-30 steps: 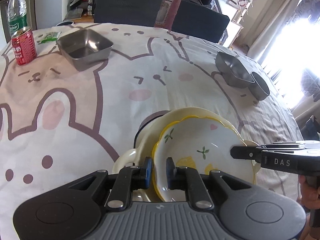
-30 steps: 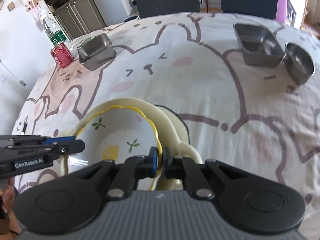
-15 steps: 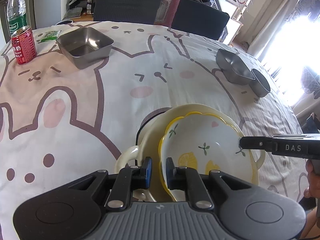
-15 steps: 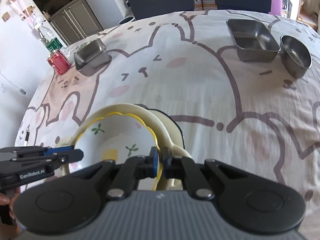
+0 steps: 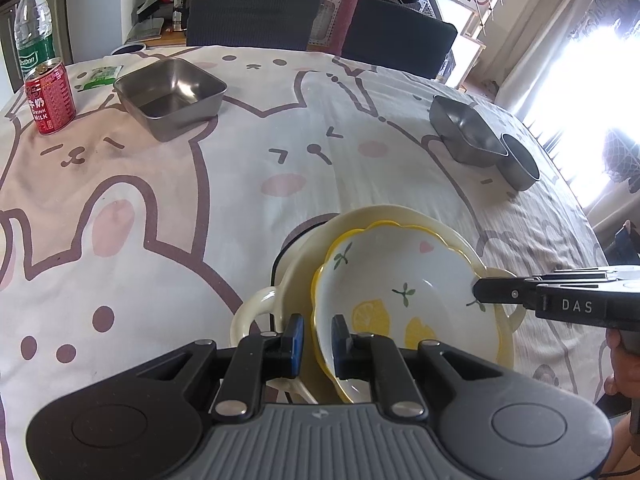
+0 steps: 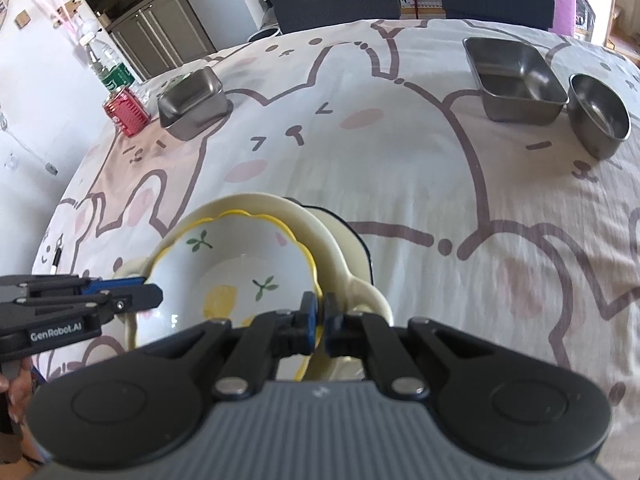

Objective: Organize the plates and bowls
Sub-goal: 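Lower the lemon-print bowl into the cream bowl and open both tools, then move both tools to the steel rectangular tray beside the red can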

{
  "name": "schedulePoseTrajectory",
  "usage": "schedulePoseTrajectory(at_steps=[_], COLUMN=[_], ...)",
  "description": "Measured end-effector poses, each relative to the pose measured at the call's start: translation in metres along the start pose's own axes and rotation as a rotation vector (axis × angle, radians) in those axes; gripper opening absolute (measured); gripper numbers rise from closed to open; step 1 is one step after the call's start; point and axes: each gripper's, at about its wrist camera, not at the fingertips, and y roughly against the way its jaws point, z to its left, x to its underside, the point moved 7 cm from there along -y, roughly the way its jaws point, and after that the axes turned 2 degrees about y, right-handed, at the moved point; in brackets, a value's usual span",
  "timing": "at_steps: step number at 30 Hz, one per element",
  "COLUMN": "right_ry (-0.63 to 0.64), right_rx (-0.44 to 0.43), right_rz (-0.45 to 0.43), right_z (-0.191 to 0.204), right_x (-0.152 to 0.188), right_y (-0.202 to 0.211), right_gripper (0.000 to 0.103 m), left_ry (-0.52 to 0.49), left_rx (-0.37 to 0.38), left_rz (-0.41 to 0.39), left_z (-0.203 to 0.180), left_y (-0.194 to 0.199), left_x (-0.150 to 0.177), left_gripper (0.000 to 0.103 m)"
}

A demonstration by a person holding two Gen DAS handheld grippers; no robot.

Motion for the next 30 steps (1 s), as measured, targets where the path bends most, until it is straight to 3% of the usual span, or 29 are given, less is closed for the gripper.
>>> schedulePoseTrajectory(at_steps=[6, 11, 16, 19, 21, 24, 26, 30], right_ry=[-0.008, -0.001, 0.033, 0.068, 0.082, 0.070, 0.058, 0.042], right_rx=[-0.015, -0.027, -0.022, -0.001, 0.017, 0.009, 0.006, 0.008], right_rz=[-0.013, -0.029, -0.041, -0.066, -0.092, -0.134, -0.166, -0.198], right_z=[0.000, 0.003, 0.007, 0.008, 0.007, 0.005, 0.005, 0.005], right_x=[0.000, 0.001, 0.006, 0.008, 0.008, 0.005, 0.002, -0.005], right_y=[0.004, 0.013, 0.025, 0.034, 0.041, 0.050, 0.055, 0.062], right_gripper=[0.010, 0.032, 0.043, 0.051, 0.057, 0.068, 0.083, 0.101], left_ry=[-0.004, -0.014, -0.035, -0.041, -0.035, -0.040, -0.045, -0.053], left_rx=[-0.011, 0.007, 0.018, 0.021, 0.021, 0.009, -0.008, -0.054], left_rz=[-0.001, -0.018, -0.043, -0.062, -0.083, -0.120, -0.144, -0.211], left_z=[-0.001, -0.007, -0.015, -0.017, -0.017, -0.016, -0.014, -0.006], left_y=[0.003, 0.011, 0.021, 0.027, 0.032, 0.040, 0.045, 0.059], left_x=[0.001, -0.001, -0.003, -0.006, -0.010, -0.016, -0.021, -0.030], left_gripper=[0.019, 0.029, 0.041, 0.054, 0.070, 0.082, 0.091, 0.101])
